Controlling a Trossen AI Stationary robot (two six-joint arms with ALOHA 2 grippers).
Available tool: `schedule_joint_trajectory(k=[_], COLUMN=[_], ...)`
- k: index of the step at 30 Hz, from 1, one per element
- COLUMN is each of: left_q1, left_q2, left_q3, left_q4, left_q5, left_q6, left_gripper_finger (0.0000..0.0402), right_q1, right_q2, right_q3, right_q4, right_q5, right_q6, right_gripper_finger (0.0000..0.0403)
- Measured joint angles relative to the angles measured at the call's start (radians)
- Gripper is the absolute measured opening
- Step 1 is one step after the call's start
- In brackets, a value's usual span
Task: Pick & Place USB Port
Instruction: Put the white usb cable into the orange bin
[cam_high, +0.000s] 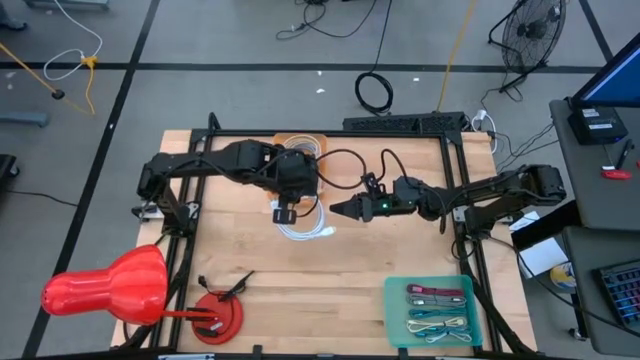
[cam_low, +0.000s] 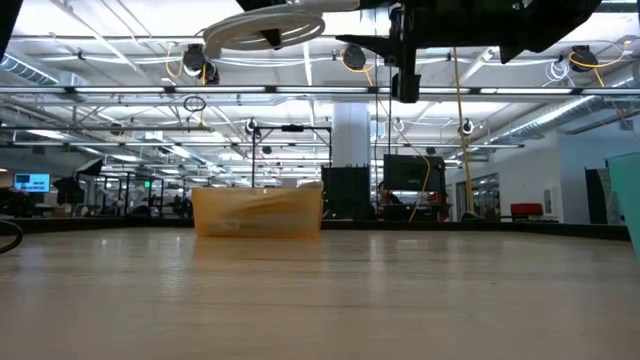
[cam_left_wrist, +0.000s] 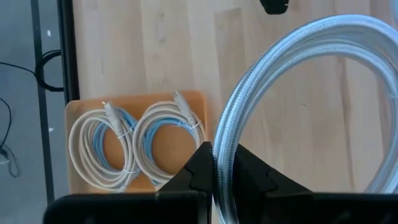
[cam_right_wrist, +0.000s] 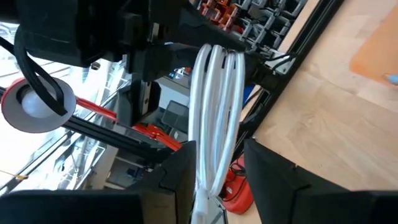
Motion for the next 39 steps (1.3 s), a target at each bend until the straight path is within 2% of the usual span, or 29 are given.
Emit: schedule_joint_trajectory(k=[4, 13, 18, 24, 29, 34, 39], left_q1=[0.001, 0.000, 0.003, 0.042, 0.065, 0.060, 0.054], left_q2=[0.000, 0.000, 0.000, 0.000, 0.024, 0.059, 0.063], left_q3=[0.000, 0.000, 0.000, 0.000, 0.000, 0.000, 0.000], left_q4=[0.008, 0.036, 0.073, 0.092, 0.115, 0.129, 0.128], left_q5=[0.000, 0.000, 0.008, 0.031, 0.072, 0.090, 0.087], left_q6=[0.001, 0.001, 0.004, 0.005, 0.005, 0.007, 0.010], left_gripper_finger=[0.0031, 0.0031, 0.0031, 0.0031, 0.0031, 0.0031, 0.0031], right_q1=[0.000, -0.005, -0.004, -0.005, -0.003, 0.000, 0.001], right_q2=[0.000, 0.000, 0.000, 0.000, 0.000, 0.001, 0.002], right_q3=[0.012, 0.018, 0.018, 0.020, 0.020, 0.020, 0.020], right_q4=[-0.006, -0.006, -0.006, 0.009, 0.009, -0.011, -0.036], right_q5=[-0.005, 0.032, 0.064, 0.083, 0.083, 0.085, 0.079], right_q6=[0.001, 0.057, 0.054, 0.045, 0.039, 0.035, 0.035], right_gripper_finger=[0.0154, 0.0267, 0.0294, 0.0295, 0.0275, 0.0240, 0.0181])
